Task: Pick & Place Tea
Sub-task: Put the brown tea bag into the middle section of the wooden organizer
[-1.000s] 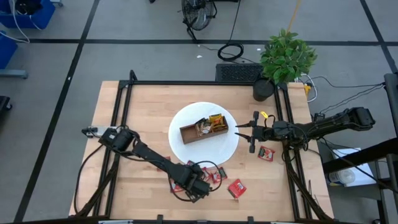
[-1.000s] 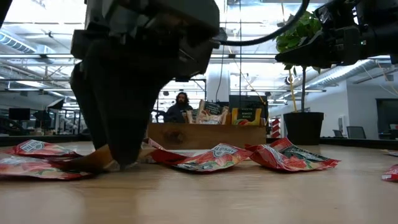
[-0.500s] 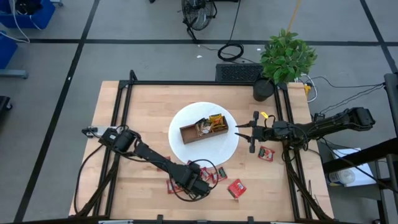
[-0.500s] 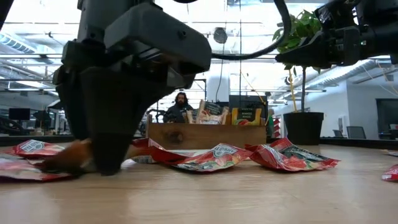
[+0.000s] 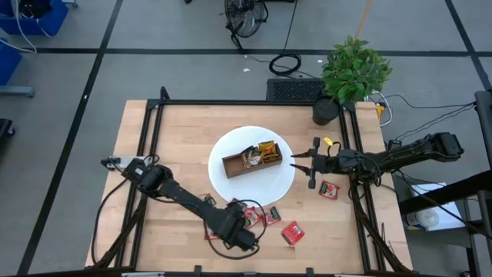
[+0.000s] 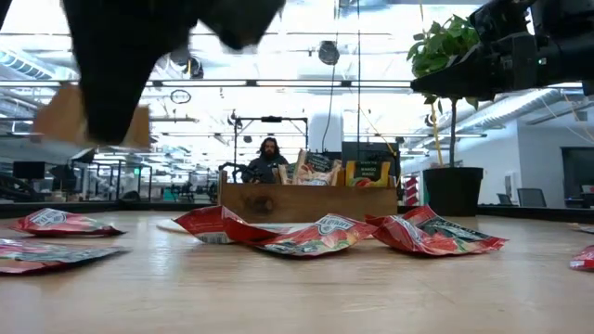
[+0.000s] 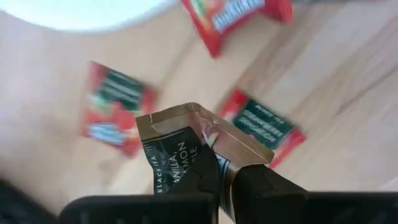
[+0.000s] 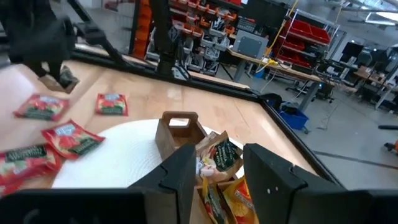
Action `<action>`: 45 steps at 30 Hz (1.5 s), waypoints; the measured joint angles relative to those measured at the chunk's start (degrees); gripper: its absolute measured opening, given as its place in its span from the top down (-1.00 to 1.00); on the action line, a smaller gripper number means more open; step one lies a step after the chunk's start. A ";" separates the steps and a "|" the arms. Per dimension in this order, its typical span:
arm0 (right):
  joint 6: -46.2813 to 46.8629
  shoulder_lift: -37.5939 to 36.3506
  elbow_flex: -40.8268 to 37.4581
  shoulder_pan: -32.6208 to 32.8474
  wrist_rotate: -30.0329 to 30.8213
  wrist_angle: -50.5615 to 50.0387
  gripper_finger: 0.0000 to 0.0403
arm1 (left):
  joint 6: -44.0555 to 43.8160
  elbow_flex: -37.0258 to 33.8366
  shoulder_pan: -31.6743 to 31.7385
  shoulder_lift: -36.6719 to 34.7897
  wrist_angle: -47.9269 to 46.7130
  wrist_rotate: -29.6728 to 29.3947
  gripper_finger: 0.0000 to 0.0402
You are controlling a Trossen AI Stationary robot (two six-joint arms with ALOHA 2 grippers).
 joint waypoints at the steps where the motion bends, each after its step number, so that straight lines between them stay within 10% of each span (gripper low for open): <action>1: 1.08 0.22 0.00 -0.01 -0.18 0.51 0.39 | 0.27 1.76 -0.37 -0.01 -0.77 -2.27 0.93; 8: 10.27 6.40 0.00 -1.50 -16.03 10.94 0.39 | 28.10 4.98 -1.43 -0.47 0.17 -27.45 0.93; 17: 21.08 21.86 1.77 -5.09 -16.40 19.77 0.39 | 72.16 -2.54 0.04 -0.30 15.73 -58.92 0.89; 27: 25.93 36.59 3.50 -4.70 -23.85 35.62 0.39 | 100.25 -7.04 2.40 -0.27 34.63 -59.83 0.92; 45: 34.48 46.12 10.12 -1.62 -30.00 38.99 0.39 | 111.23 -6.93 2.91 -0.33 36.99 -56.98 0.94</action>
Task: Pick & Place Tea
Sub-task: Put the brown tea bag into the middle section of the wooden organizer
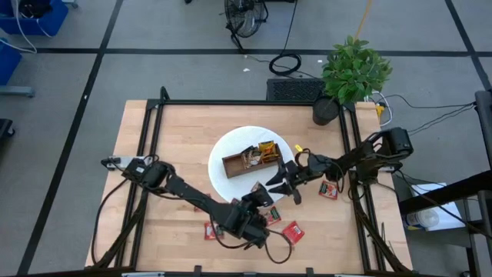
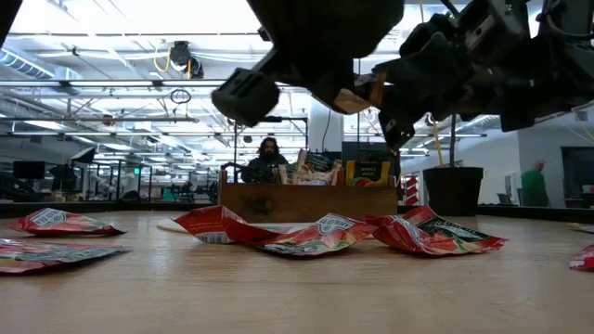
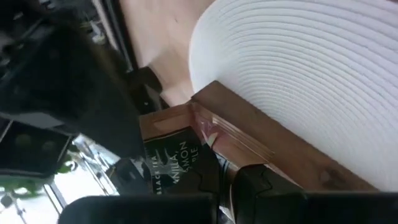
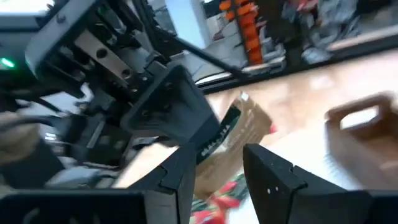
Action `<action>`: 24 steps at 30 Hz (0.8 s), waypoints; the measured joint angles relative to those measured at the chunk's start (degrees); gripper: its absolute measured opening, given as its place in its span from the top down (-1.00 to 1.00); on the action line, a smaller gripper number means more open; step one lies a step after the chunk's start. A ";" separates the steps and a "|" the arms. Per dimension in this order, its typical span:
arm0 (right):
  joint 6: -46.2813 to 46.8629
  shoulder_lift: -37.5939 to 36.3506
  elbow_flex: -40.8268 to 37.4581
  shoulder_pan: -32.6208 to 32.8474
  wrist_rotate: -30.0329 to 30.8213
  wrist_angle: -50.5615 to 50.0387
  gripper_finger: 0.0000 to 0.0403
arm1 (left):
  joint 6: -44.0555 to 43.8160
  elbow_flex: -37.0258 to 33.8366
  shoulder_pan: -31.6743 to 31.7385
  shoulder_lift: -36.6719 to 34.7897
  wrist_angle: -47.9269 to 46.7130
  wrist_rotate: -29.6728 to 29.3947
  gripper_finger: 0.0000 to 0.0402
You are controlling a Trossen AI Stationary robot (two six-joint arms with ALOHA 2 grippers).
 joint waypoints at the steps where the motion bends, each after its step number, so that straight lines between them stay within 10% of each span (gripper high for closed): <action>1: 1.51 0.01 0.00 -0.15 -1.33 0.04 0.39 | 0.27 0.00 -0.15 0.00 -0.77 0.13 0.94; 24: -0.16 -0.05 7.37 0.09 0.16 -19.31 0.39 | -0.55 0.00 0.36 0.00 -4.40 3.39 0.94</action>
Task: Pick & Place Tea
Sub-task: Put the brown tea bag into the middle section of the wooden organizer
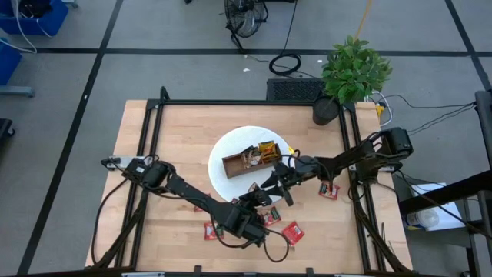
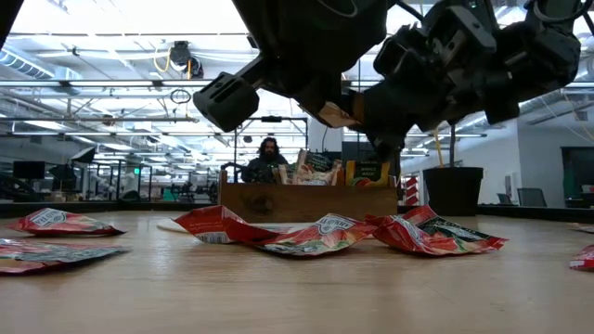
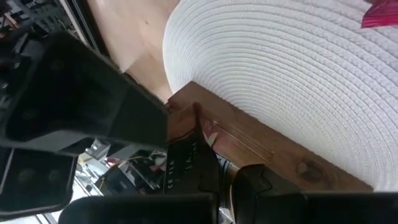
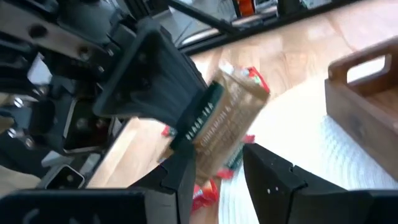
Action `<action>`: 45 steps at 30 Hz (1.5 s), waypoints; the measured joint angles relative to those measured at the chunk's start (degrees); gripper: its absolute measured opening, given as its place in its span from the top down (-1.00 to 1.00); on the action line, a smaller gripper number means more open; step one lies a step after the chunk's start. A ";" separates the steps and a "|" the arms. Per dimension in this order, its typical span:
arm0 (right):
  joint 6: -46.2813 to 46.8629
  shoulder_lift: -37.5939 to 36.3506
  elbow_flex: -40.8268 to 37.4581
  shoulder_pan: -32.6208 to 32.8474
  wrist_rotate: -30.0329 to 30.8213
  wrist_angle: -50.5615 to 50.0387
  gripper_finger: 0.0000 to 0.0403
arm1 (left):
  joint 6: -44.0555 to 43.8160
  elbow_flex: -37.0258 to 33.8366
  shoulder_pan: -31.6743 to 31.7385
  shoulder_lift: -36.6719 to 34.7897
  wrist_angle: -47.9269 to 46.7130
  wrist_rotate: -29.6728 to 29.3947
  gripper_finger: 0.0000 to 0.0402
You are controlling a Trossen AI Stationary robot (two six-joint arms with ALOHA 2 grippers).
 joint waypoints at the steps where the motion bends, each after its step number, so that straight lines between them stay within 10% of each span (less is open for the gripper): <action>1: 0.13 0.00 0.00 0.00 -0.02 -0.57 0.40 | -0.17 0.00 0.01 0.01 -0.01 0.01 0.94; 10: 0.43 0.02 0.00 2.26 -2.51 -0.89 0.50 | -5.32 0.00 -0.29 0.00 -0.07 -0.02 0.93; 28: -22.27 0.07 0.00 13.64 25.51 -0.93 0.50 | -17.79 0.00 -0.57 0.00 -1.58 1.77 0.94; 45: -23.58 0.06 0.00 11.73 25.54 2.26 0.50 | -14.44 0.00 -0.74 0.00 1.57 1.17 0.94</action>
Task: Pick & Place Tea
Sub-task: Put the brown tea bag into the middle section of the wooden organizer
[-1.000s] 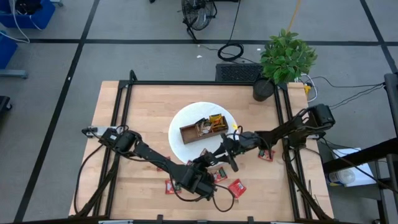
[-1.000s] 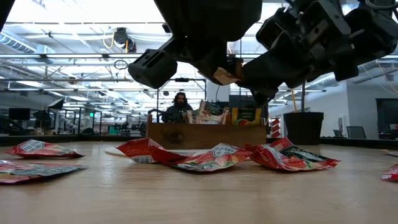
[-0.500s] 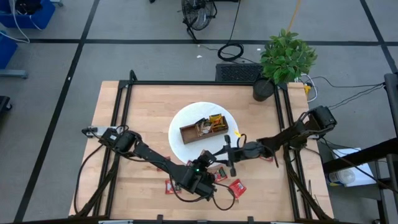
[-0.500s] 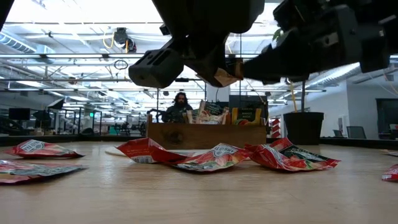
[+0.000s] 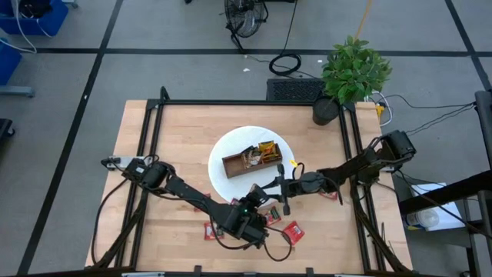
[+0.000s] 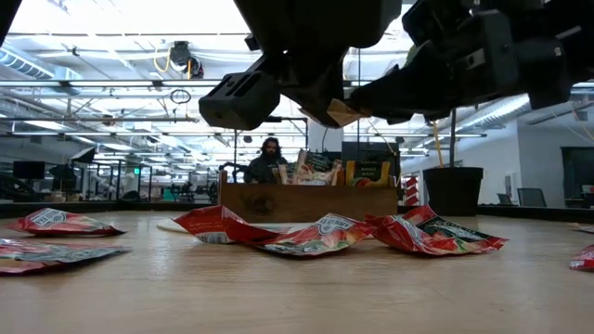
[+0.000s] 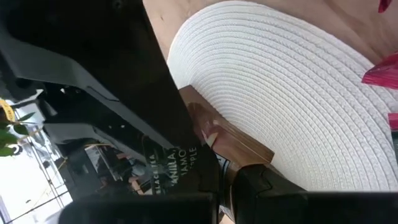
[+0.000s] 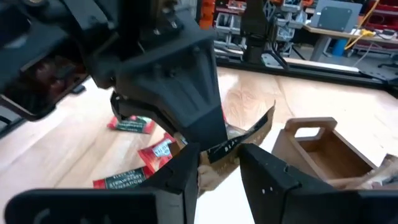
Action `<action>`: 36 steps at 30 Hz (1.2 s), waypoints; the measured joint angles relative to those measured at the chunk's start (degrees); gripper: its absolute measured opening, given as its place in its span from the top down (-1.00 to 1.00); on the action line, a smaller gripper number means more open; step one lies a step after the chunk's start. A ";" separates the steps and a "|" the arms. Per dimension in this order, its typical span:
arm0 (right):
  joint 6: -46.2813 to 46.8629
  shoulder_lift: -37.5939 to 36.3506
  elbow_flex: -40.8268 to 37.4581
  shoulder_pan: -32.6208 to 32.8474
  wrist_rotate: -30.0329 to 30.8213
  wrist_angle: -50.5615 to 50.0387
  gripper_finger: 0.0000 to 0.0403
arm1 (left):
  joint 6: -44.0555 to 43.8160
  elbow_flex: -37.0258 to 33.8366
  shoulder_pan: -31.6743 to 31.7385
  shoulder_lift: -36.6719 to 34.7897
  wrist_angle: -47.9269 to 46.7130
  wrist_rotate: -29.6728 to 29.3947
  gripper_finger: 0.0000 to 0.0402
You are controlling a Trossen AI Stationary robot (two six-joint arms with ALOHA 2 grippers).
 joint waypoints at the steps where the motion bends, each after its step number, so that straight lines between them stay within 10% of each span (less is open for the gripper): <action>1: 0.03 -0.01 0.00 -0.15 -0.05 -0.42 0.51 | 0.10 0.00 0.00 0.00 0.04 0.01 0.94; 12: -3.65 -0.08 0.00 -1.11 -0.77 -2.91 0.99 | 0.29 -0.02 -0.15 0.00 2.42 0.16 0.93; 25: -20.66 -4.67 -0.03 -2.66 19.85 -4.17 1.00 | -45.96 0.00 -2.43 -4.15 2.51 1.79 -0.01; 36: -34.44 -5.78 -0.04 -13.30 6.11 -8.93 1.00 | -58.58 -0.17 -6.84 -6.23 -6.43 -5.77 -0.20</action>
